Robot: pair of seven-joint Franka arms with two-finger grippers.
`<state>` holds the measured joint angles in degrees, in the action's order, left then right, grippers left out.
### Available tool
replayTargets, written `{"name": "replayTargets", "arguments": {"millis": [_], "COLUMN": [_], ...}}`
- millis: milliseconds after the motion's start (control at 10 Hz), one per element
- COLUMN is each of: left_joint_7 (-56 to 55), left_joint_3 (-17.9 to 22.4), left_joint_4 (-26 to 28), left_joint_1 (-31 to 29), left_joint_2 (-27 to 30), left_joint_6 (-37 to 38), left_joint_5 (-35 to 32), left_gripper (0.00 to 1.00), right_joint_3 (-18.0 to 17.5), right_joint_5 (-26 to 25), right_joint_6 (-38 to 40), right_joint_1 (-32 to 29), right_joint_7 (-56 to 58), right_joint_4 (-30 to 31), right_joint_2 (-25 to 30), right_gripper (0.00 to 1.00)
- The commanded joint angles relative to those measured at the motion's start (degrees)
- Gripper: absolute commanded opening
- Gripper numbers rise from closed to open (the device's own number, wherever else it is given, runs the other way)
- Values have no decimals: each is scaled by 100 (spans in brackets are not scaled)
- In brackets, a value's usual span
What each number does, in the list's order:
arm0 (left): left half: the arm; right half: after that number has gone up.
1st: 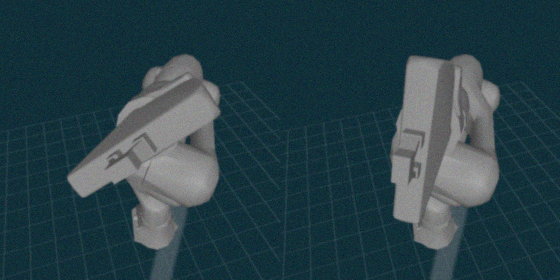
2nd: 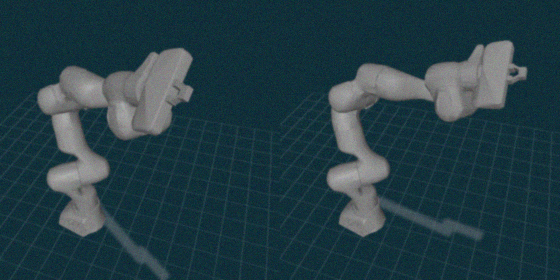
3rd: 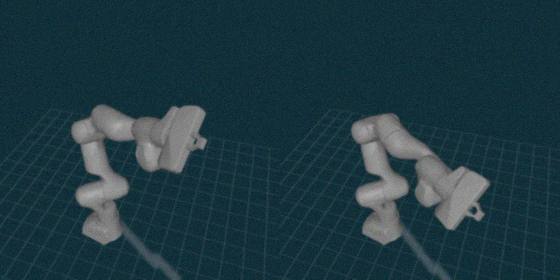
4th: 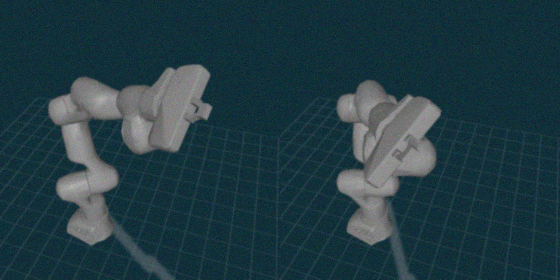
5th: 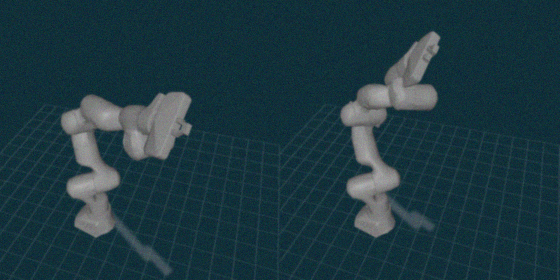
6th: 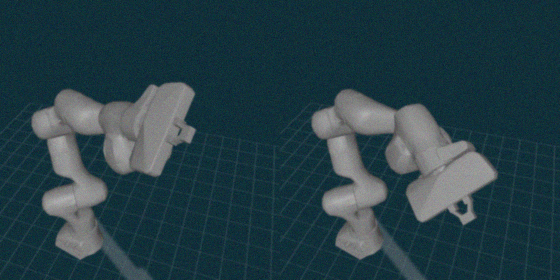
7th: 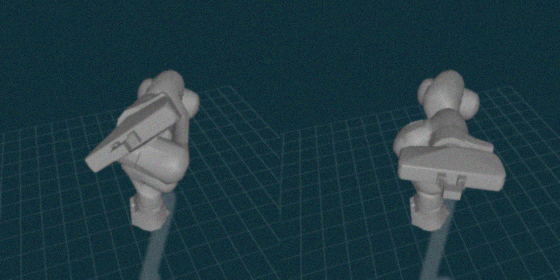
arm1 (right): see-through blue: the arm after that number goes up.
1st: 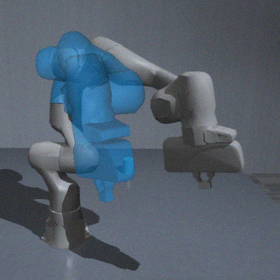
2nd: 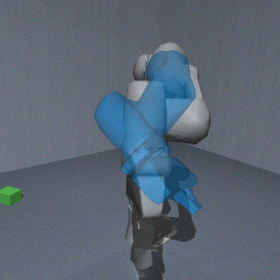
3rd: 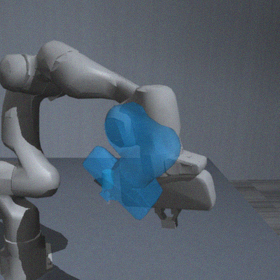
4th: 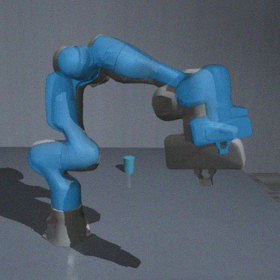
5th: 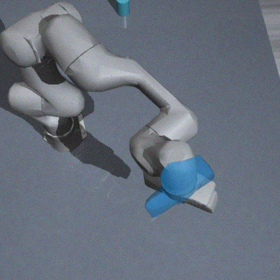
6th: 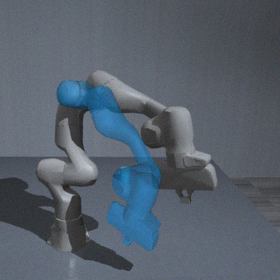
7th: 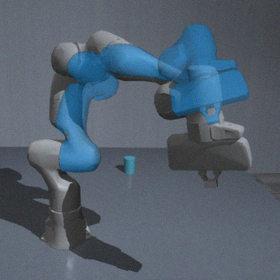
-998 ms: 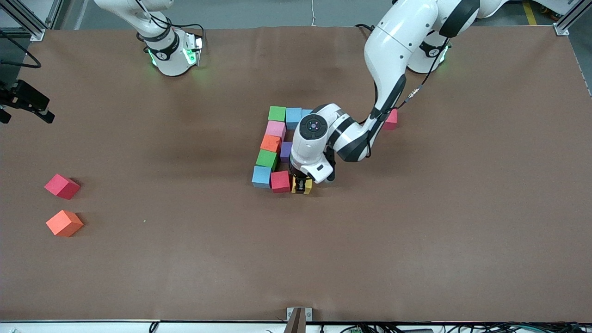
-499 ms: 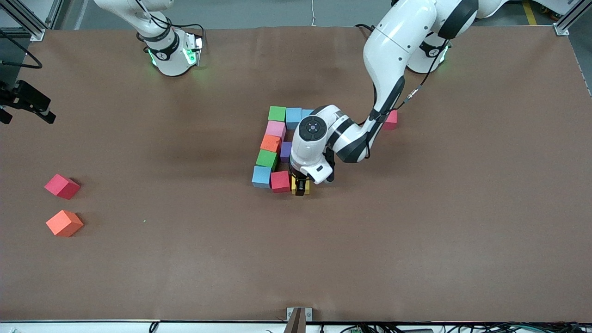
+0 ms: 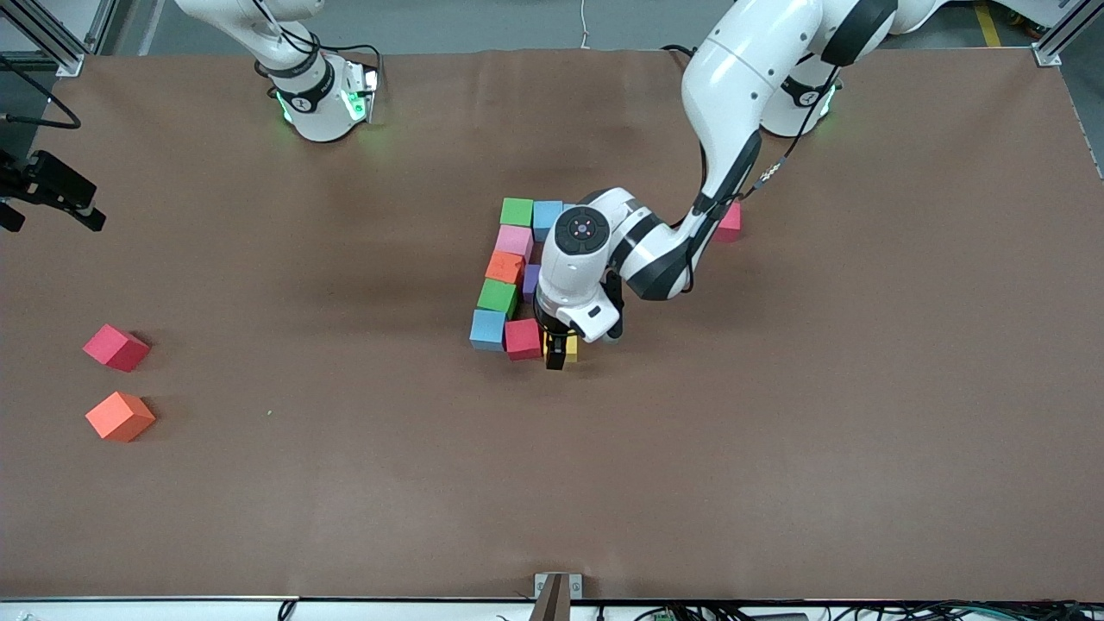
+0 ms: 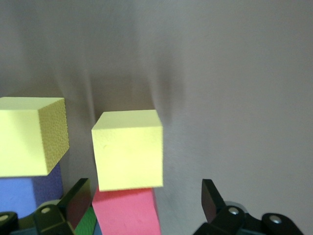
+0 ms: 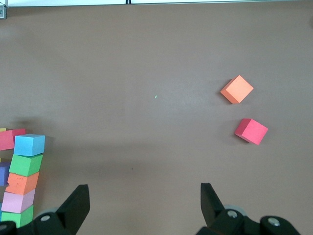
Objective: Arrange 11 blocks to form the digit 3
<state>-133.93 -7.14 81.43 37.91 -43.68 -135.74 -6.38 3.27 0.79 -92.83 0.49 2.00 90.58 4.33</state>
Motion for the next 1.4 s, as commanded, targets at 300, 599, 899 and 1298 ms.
{"name": "replayTargets", "arguments": {"millis": [300, 599, 899, 1298], "left_joint_7": [112, 1330, 2823, 5730], "left_joint_3": [46, 37, 37, -24], "left_joint_4": [145, 145, 154, 714], "left_joint_1": [-976, -1915, -2690, -3692], "left_joint_2": [1193, 1773, 2170, 2855], "left_joint_6": [408, 811, 1181, 1208], "left_joint_5": [-601, -610, -610, -444], "left_gripper": [100, 100, 100, 100], "right_joint_3": [-2, -2, -2, -2], "right_joint_5": [18, 18, 61, 35], "right_joint_6": [55, 46, -16, -16], "right_joint_1": [65, 56, 73, 126], "right_joint_7": [46, 46, 38, 46], "right_joint_4": [-40, -40, -49, -58], "right_joint_2": [-2, -2, -11, -29], "right_gripper": [100, 100, 100, 100]}}
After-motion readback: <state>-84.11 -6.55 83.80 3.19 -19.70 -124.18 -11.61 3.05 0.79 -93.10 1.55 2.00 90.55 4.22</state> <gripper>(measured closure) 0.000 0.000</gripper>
